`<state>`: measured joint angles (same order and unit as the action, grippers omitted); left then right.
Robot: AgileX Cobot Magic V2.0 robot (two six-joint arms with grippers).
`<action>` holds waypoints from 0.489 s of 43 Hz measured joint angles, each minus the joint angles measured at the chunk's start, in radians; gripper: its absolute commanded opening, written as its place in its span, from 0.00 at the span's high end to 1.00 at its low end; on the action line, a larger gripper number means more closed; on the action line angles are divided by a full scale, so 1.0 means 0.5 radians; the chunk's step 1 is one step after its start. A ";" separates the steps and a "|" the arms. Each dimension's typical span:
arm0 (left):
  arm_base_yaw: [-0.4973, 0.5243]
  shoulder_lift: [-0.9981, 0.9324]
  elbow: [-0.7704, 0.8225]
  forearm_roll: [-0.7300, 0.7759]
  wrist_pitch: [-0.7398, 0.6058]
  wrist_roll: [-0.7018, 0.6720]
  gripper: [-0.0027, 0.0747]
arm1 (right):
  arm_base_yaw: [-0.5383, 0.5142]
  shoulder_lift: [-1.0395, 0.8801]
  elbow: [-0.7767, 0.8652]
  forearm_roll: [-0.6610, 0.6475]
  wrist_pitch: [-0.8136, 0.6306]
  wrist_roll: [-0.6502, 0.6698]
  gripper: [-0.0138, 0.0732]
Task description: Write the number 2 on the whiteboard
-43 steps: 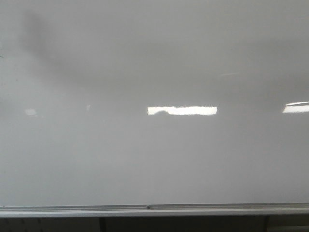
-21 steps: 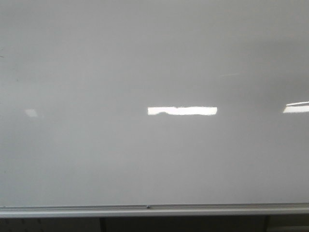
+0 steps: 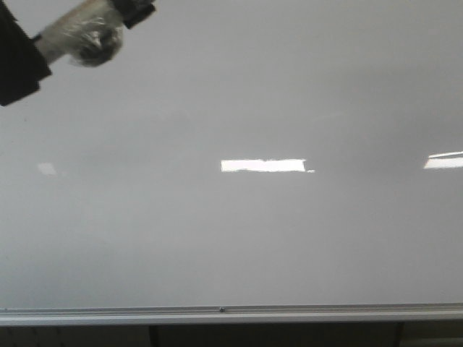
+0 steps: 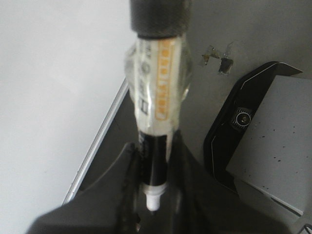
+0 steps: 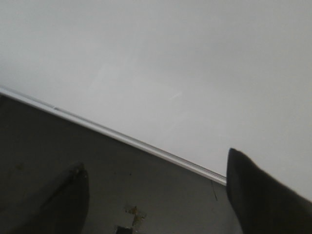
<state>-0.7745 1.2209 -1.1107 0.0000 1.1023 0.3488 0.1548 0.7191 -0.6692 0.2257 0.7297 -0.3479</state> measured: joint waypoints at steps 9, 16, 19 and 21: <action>-0.146 0.216 0.000 0.000 -0.048 0.081 0.98 | 0.294 0.175 -0.119 0.297 0.204 -0.739 0.20; -0.277 0.314 0.000 0.000 -0.093 0.166 0.98 | 0.515 0.342 -0.192 0.544 0.227 -1.206 0.20; -0.328 0.321 0.000 0.000 -0.140 0.174 0.98 | 0.601 0.423 -0.233 0.645 0.231 -1.334 0.20; -0.356 0.321 0.000 0.014 -0.165 0.178 0.98 | 0.651 0.474 -0.263 0.700 0.238 -1.406 0.20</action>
<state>-0.9527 1.3811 -1.1107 0.0068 1.0197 0.4377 0.4802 0.9560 -0.8007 0.5755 0.8490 -1.0510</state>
